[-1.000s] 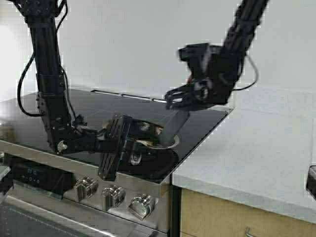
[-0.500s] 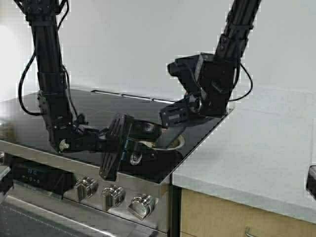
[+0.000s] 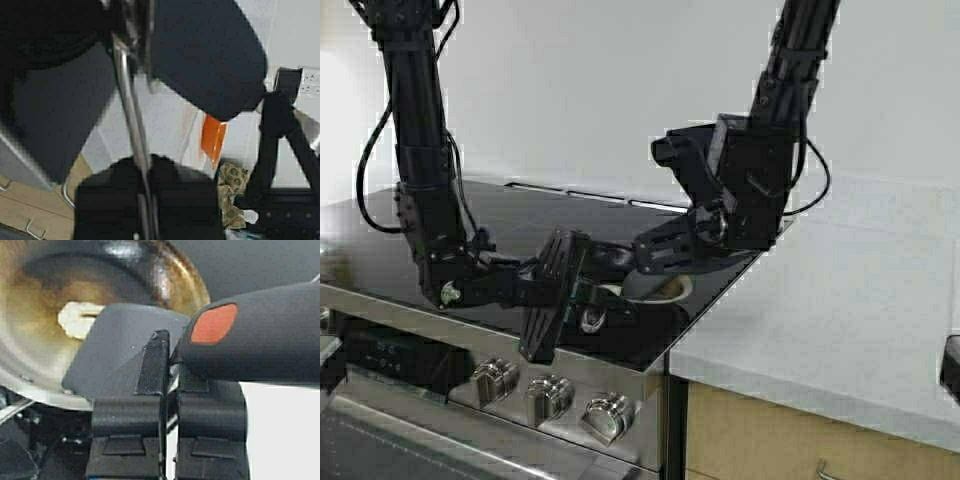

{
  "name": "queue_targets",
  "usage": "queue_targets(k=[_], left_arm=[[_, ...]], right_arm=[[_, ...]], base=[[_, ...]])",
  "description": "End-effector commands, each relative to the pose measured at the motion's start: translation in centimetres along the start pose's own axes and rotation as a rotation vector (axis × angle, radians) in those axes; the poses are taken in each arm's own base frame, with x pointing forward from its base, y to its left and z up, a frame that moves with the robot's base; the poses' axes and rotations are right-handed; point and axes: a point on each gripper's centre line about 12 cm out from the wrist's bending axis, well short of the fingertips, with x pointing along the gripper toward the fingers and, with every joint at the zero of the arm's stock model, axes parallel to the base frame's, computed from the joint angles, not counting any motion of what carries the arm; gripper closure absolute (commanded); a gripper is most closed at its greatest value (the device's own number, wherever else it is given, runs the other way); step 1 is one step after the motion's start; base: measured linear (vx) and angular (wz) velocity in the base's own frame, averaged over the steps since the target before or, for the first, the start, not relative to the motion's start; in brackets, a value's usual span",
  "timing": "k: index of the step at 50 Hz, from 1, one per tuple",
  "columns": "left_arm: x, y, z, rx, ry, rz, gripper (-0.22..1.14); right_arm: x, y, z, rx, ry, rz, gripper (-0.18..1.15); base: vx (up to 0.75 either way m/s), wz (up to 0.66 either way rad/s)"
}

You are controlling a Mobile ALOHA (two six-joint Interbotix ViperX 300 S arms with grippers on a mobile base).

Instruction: Add oil to the pan and cook the shrimp and serve it

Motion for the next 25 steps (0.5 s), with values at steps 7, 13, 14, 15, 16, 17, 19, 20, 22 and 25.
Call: queue_targets(k=[7, 13, 14, 15, 16, 17, 19, 20, 22, 25], left_arm=[[0.2, -4.1, 1.5, 0.068, -0.044, -0.099, 0.9], [-0.1, -3.9, 1.3, 0.065, -0.042, -0.09, 0.9], [-0.1, -3.8, 1.3, 0.065, -0.042, -0.087, 0.9], [-0.2, -3.8, 1.3, 0.064, -0.042, -0.087, 0.9], [-0.2, -3.8, 1.2, 0.063, -0.04, -0.084, 0.9], [-0.2, -3.7, 1.2, 0.062, -0.041, -0.083, 0.9], [-0.3, -3.7, 1.2, 0.062, -0.041, -0.08, 0.9], [-0.3, -3.7, 1.1, 0.062, -0.039, -0.079, 0.9], [-0.4, -3.6, 1.1, 0.061, -0.04, -0.077, 0.9], [-0.5, -3.4, 1.0, 0.059, -0.038, -0.072, 0.9]], right_arm=[[-0.3, 0.9, 0.8, 0.07, -0.003, -0.004, 0.9], [0.6, 0.0, 2.1, 0.118, -0.032, -0.044, 0.9], [0.8, -0.2, 2.3, 0.125, -0.038, -0.049, 0.9], [0.9, -0.4, 2.6, 0.132, -0.043, -0.056, 0.9], [1.1, -0.5, 2.7, 0.137, -0.046, -0.06, 0.9], [1.2, -0.7, 2.9, 0.143, -0.051, -0.066, 0.9], [1.5, -1.2, 3.4, 0.158, -0.062, -0.079, 0.9], [1.7, -1.4, 3.6, 0.165, -0.067, -0.085, 0.9], [1.9, -1.7, 4.0, 0.177, -0.075, -0.096, 0.9], [2.2, -2.3, 4.4, 0.199, -0.086, -0.116, 0.9]], base=[[0.0, 0.0], [0.0, 0.0], [0.0, 0.0], [0.0, 0.0], [0.0, 0.0], [0.0, 0.0], [0.0, 0.0], [0.0, 0.0], [0.0, 0.0], [0.0, 0.0]])
